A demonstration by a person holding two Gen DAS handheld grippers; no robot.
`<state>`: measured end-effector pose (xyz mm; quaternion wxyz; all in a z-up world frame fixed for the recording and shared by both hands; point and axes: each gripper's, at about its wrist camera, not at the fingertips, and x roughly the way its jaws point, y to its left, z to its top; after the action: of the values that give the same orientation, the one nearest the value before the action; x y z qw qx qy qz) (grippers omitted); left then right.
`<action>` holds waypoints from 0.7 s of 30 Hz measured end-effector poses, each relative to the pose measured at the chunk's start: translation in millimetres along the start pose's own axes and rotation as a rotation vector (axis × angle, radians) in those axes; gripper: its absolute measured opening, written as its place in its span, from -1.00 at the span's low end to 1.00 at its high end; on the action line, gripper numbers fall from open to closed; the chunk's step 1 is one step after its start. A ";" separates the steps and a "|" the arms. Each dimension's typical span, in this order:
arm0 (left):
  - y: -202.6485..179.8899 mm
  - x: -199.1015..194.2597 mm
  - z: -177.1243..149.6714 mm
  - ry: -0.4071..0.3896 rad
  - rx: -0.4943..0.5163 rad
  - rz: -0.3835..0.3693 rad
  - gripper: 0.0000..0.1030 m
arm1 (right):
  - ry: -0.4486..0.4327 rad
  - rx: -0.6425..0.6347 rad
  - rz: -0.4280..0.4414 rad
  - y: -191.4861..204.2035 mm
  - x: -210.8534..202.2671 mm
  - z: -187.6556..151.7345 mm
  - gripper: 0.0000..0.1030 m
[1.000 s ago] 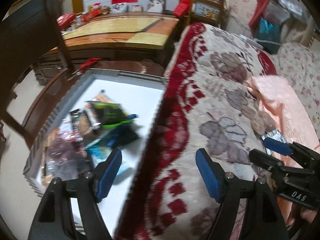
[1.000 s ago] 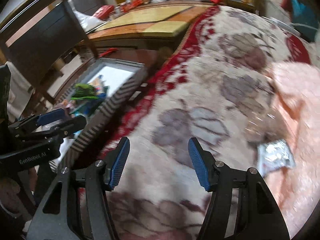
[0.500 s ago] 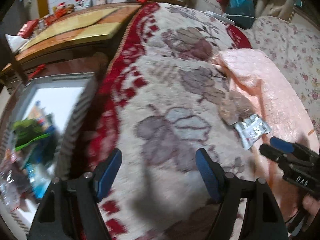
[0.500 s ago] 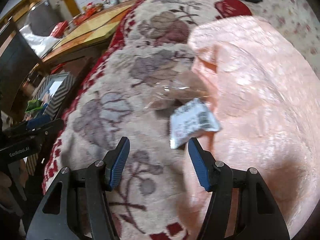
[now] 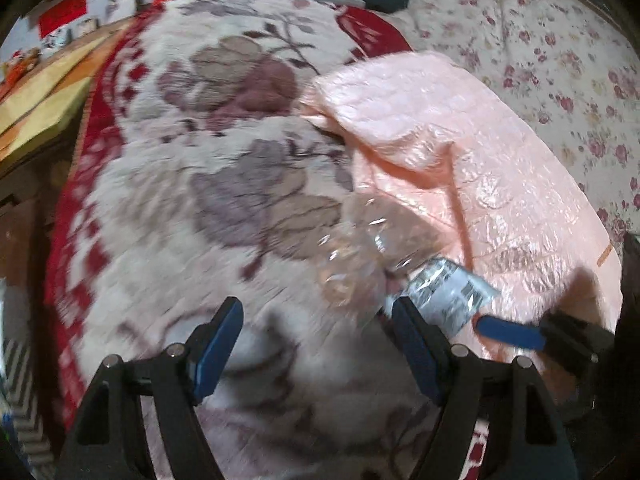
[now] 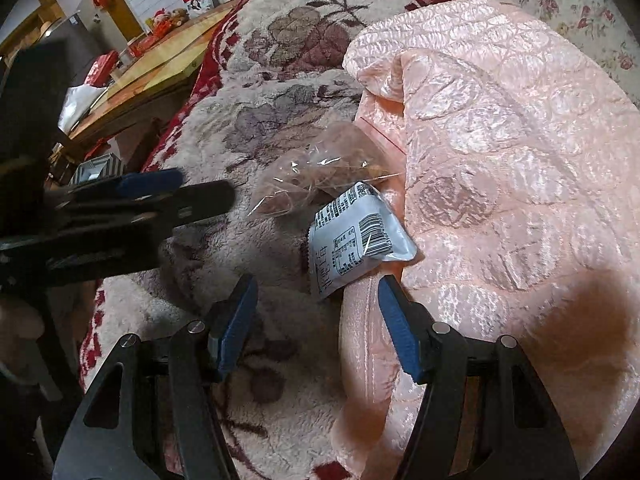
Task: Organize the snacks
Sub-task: 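Grasp the nut zip bag with left gripper while right grasps pink strawberry packet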
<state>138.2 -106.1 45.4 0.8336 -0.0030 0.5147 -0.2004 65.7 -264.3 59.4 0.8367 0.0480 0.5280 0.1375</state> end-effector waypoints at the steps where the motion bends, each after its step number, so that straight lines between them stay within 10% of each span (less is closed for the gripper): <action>1: -1.2 4.7 4.1 0.005 0.003 -0.008 0.53 | 0.000 0.001 0.000 0.0 0.2 0.0 0.22; 15: -26.5 65.9 46.9 0.107 0.102 -0.100 0.55 | 0.014 0.021 0.019 -10.4 8.3 -3.1 0.22; 17: -31.4 68.2 49.0 0.115 0.109 -0.117 0.09 | 0.012 0.026 0.021 -11.0 8.8 -2.9 0.22; 21: -28.5 60.9 45.8 0.102 0.085 -0.115 -0.22 | -0.006 0.050 0.023 -12.0 9.9 1.5 0.22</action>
<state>191.9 -162.1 20.8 0.7930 0.0130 0.5464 -0.2692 73.3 -272.9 48.8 0.8353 0.0754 0.5280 0.1336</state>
